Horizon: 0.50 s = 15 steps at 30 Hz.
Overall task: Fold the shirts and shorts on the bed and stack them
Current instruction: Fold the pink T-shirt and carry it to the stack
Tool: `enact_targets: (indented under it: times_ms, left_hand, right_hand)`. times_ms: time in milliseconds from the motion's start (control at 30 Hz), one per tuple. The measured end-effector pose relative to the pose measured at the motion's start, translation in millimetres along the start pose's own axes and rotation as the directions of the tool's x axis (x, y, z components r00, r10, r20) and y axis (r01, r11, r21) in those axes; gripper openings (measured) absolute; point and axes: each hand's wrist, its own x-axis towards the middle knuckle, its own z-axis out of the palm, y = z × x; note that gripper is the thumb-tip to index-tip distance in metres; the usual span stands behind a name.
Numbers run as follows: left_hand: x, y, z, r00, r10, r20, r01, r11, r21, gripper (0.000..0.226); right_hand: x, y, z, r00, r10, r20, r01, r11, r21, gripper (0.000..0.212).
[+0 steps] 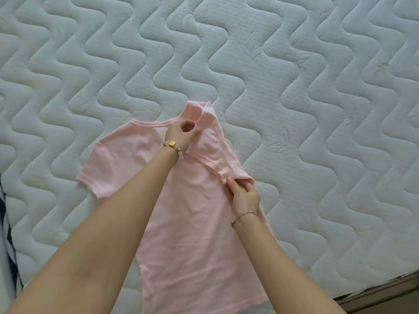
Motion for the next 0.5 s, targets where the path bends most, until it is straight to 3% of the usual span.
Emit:
enact_targets:
  times_ms: [133, 233, 300, 367, 500]
  left_hand:
    - [-19, -14, -13, 0.999, 0.039, -0.028, -0.037, 0.998, 0.053, 0.019]
    - [-46, -36, -26, 0.976, 0.199, -0.091, -0.168, 0.949, 0.265, 0.029]
    - [-69, -61, -35, 0.948, 0.315, -0.05, -0.249, 0.828, 0.502, 0.037]
    - [-93, -86, -42, 0.934, 0.358, 0.004, -0.27, 0.697, 0.665, 0.046]
    - [-137, -124, -49, 0.924, 0.375, 0.078, -0.28, 0.521, 0.806, 0.051]
  right_hand:
    - [-2, 1, -5, 0.996, -0.067, 0.06, 0.075, 0.986, -0.15, 0.013]
    - [-11, 6, -17, 0.954, -0.257, 0.158, 0.3, 0.845, -0.443, 0.01]
    - [-21, 13, -28, 0.874, -0.383, 0.298, 0.481, 0.6, -0.639, 0.016]
    - [-26, 22, -38, 0.741, -0.444, 0.504, 0.648, 0.276, -0.71, 0.027]
    - [-32, 38, -44, 0.546, -0.303, 0.781, 0.748, -0.244, -0.618, 0.044]
